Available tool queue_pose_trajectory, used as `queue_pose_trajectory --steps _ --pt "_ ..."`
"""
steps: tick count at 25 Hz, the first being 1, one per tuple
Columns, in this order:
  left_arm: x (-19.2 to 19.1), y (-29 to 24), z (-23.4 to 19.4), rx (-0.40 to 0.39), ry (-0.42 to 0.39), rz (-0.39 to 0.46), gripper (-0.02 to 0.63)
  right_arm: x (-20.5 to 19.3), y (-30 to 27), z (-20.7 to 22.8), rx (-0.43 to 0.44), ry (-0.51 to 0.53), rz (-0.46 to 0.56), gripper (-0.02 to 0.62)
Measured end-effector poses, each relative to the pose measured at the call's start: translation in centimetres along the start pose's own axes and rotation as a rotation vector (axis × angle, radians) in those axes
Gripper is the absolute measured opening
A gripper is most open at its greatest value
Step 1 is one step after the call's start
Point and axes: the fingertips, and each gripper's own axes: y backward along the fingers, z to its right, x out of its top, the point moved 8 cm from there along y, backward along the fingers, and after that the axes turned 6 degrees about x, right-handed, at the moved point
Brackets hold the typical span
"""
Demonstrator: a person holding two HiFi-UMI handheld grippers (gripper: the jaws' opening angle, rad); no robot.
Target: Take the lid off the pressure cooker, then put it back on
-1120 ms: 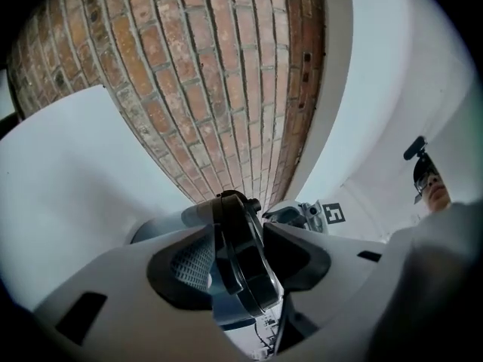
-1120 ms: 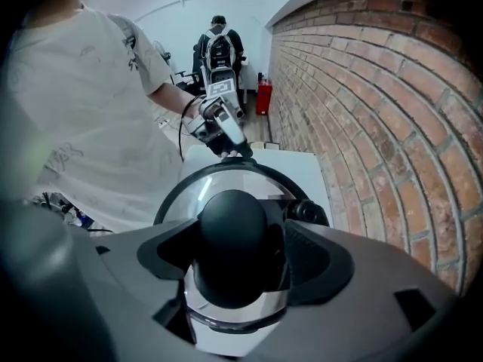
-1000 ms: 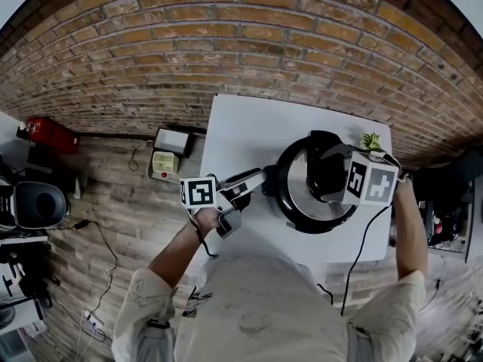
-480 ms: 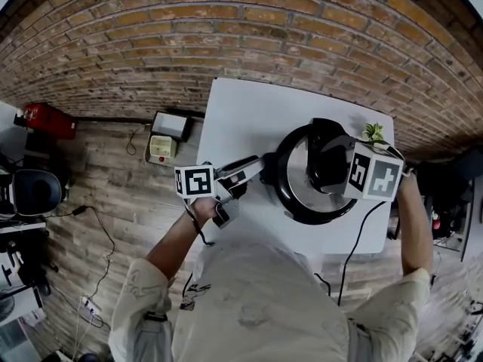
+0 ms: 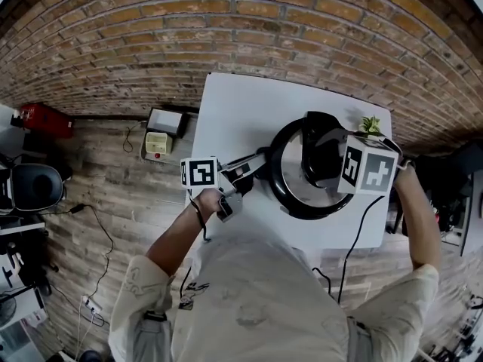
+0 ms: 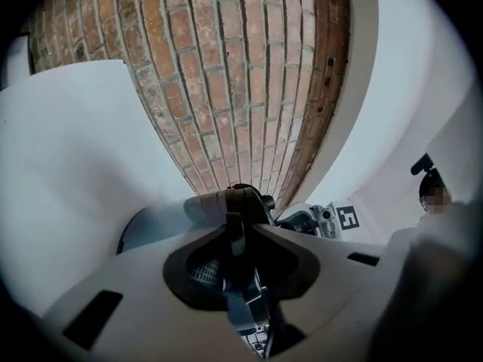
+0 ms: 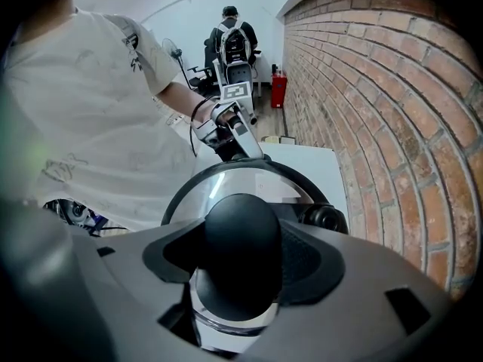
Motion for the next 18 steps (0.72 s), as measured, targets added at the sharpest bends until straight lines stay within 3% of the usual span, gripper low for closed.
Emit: queue_pose_trajectory --steps 6,9,18 --pt "-0.3 0.02 -0.05 -0.033 0.075 0.034 0.084 -0.42 -0.44 0.3 -0.004 -0.016 0.028 0.299" --pt "-0.27 0.05 -0.24 -0.028 0.053 0.036 0.081 -0.37 -0.43 0.24 -0.004 -0.027 0.029 0.298" --pt "-0.83 -0.04 0.34 -0.051 0.135 0.093 0.077 0.3 0.16 0.01 0.003 -0.101 0.007 0.291"
